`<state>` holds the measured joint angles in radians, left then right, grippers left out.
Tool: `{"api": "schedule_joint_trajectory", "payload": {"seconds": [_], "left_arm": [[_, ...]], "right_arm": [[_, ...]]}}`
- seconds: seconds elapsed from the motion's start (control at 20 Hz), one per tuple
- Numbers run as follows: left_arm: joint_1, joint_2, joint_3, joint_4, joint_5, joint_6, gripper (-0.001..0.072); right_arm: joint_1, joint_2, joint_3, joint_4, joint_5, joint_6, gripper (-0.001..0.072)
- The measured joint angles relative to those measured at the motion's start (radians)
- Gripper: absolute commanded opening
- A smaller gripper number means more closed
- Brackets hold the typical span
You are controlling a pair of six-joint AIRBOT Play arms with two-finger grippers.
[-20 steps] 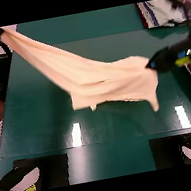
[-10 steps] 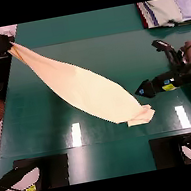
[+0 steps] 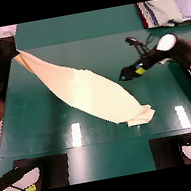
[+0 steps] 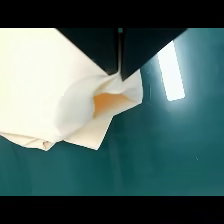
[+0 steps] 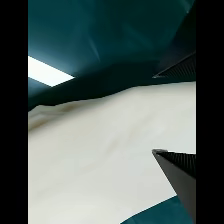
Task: Fold the shirts.
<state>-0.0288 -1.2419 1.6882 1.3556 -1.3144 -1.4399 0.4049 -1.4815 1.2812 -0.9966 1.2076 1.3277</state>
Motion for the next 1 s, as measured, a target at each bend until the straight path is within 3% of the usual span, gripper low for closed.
{"api": "schedule_joint_trajectory", "payload": {"seconds": [0.15, 0.2, 0.3, 0.35, 0.4, 0.65, 1.0], "left_arm": [[0.000, -0.002, 0.000, -0.001, -0.003, 0.000, 0.0025], [0.000, -0.002, 0.000, -0.001, -0.003, 0.000, 0.0025], [0.000, -0.002, 0.000, -0.001, -0.004, 0.000, 0.0025], [0.000, -0.002, 0.000, -0.001, -0.004, 0.000, 0.0025], [0.000, -0.002, 0.000, -0.001, -0.005, 0.000, 0.0025], [0.000, 0.021, 0.015, -0.001, -0.005, 0.000, 0.0023], [0.000, 0.179, 0.257, -0.032, 0.010, -0.003, 0.0024]], "right_arm": [[0.036, -0.169, 0.125, 0.040, 0.017, -0.027, 0.0503], [0.048, -0.217, 0.165, 0.046, 0.027, -0.031, 0.0451], [0.072, -0.291, 0.235, 0.055, 0.050, -0.038, 0.0281], [0.083, -0.318, 0.264, 0.054, 0.057, -0.041, 0.0093], [0.090, -0.340, 0.290, 0.051, 0.061, -0.043, 0.0018], [0.096, -0.330, 0.399, 0.006, 0.056, -0.046, 0.0016], [0.026, 0.016, 0.650, -0.088, 0.101, -0.047, 0.0017]]}}
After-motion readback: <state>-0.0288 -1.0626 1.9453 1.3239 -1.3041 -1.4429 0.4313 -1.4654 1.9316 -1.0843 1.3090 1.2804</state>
